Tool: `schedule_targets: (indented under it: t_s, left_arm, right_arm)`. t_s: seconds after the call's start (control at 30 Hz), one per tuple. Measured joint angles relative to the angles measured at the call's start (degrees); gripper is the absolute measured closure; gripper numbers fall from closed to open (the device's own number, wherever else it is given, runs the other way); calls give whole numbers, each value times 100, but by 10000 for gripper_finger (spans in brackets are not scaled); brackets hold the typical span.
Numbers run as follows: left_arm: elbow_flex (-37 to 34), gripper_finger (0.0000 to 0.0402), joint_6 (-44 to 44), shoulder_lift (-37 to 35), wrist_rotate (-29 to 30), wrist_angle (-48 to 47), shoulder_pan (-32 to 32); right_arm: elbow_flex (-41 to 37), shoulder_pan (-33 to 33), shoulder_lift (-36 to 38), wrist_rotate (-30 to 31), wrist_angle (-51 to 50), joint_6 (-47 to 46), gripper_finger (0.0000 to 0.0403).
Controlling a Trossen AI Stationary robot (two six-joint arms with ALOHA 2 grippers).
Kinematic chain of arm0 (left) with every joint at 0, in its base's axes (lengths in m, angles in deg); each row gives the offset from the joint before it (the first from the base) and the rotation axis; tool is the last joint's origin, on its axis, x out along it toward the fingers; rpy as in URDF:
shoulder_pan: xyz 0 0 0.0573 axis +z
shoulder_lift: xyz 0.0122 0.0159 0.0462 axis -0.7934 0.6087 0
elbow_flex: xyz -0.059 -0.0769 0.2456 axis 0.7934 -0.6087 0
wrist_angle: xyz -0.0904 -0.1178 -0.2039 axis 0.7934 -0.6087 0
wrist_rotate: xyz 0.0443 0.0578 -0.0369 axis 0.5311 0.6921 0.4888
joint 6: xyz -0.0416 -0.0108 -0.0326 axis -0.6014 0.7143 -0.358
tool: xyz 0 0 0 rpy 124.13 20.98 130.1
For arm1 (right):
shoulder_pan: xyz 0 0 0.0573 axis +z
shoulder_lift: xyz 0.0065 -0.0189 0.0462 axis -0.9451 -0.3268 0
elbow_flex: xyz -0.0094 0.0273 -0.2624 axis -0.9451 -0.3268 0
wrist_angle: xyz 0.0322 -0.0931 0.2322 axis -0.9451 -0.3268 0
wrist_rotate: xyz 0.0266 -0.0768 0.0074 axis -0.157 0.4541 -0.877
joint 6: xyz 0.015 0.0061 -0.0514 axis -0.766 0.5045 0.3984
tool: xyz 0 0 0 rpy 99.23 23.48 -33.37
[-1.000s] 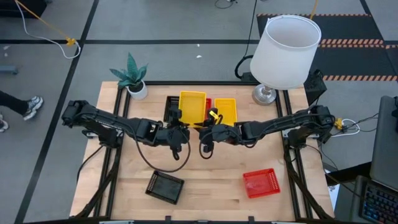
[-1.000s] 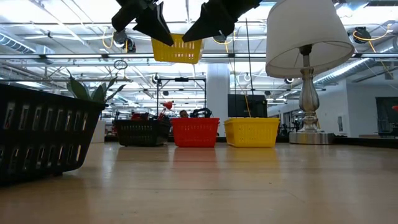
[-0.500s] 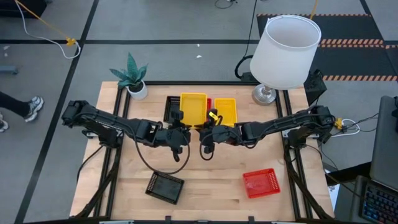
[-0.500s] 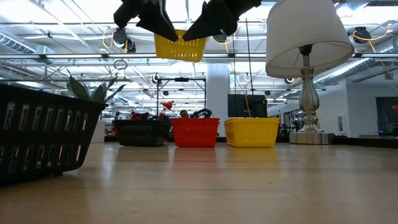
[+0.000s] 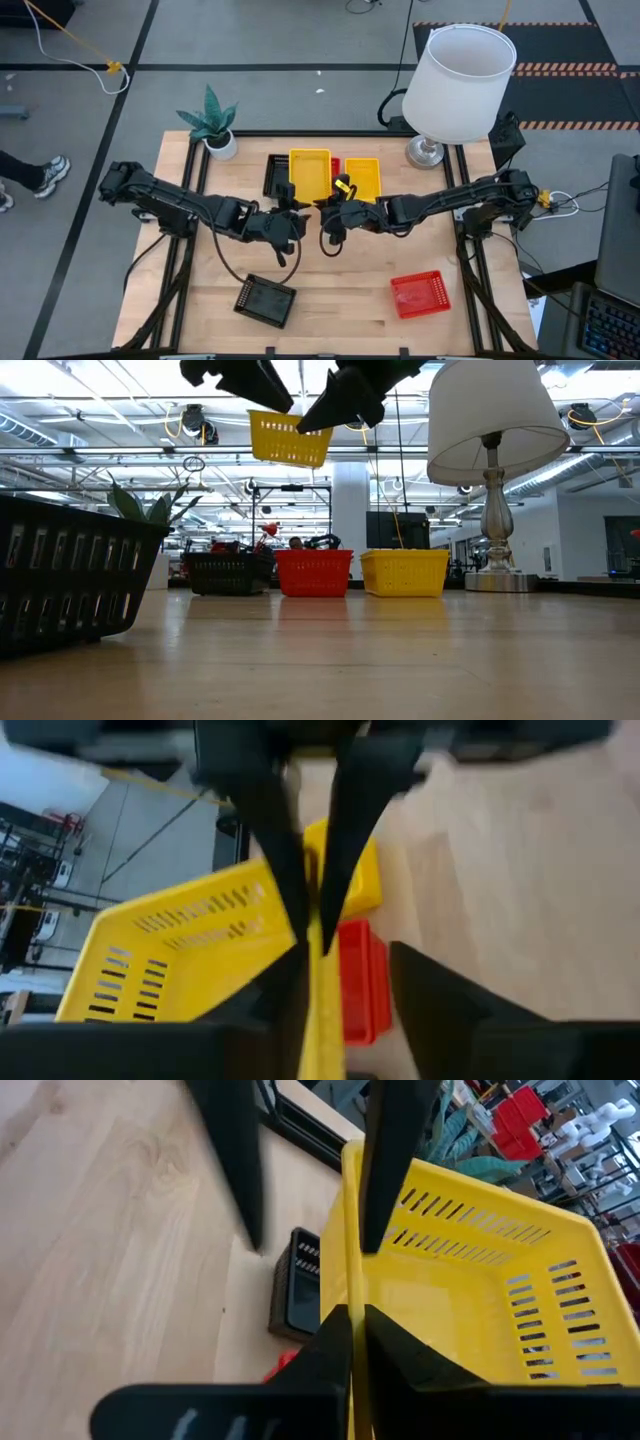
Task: Stack baskets by color
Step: Stack the left yellow bin on the stacked yellow bins
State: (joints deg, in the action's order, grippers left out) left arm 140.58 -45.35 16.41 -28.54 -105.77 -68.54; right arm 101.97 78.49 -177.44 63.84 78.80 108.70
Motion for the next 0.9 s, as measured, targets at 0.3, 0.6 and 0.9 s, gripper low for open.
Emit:
schedule_targets:
  t_s: [0.3,0.6,0.9]
  left_arm:
    - [0,176,-112,-127,151,701,-192]
    - [3,174,-969,-839,185,438,-246]
    - [-462,174,-1479,-1515,200,6,-97]
  right_arm:
    - [0,-6,36,11,-231,101,398]
    - [0,113,332,-5,-810,67,399]
    - [0,354,804,12,-1557,-49,399]
